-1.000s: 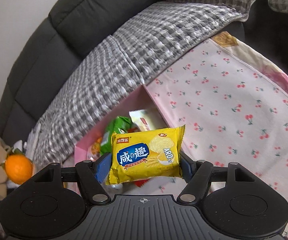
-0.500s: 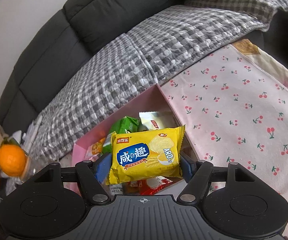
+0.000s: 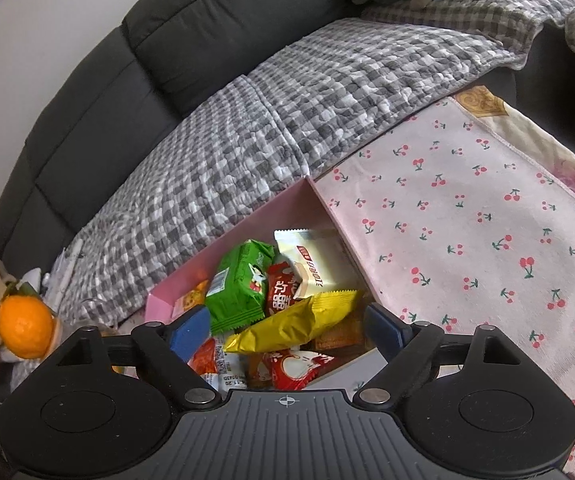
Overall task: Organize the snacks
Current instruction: 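Open both tools to release the yellow and red-topped packets in the box, then withdraw both tools toward the clear rice-cake packet and silver chocolate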
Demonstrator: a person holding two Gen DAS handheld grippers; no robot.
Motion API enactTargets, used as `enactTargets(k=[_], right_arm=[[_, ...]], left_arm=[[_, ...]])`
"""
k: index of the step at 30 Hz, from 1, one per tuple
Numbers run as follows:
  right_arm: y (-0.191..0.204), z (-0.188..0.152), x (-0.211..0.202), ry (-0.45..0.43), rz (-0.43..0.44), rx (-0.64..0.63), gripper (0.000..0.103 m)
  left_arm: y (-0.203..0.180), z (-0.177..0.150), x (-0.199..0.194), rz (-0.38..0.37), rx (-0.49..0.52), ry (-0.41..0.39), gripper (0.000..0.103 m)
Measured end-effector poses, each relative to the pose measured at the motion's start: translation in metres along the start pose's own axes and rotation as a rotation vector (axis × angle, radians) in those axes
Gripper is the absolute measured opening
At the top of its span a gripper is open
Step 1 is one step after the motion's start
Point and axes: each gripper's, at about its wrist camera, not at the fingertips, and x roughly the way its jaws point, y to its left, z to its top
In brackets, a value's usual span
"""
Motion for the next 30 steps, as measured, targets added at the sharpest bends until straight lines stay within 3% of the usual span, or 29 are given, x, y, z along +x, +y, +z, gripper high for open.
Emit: enactTargets(k=[11, 21, 30], right_arm=[[0.007, -0.009, -0.024, 0.021, -0.055, -0.055, 0.087], [0.007, -0.027, -0.033, 0.132, -0.166, -0.181, 0.087], [-0.008, -0.043, -0.022, 0.232, -0.261, -0.256, 0.087]], left_arm=[[-0.002, -0.003, -0.02, 0.033, -0.001, 0.041, 0.09], [-0.001, -0.017, -0.033, 0.122, 0.047, 0.132, 0.094], [0.014, -0.029, -0.037, 0.107, -0.05, 0.232, 0.095]])
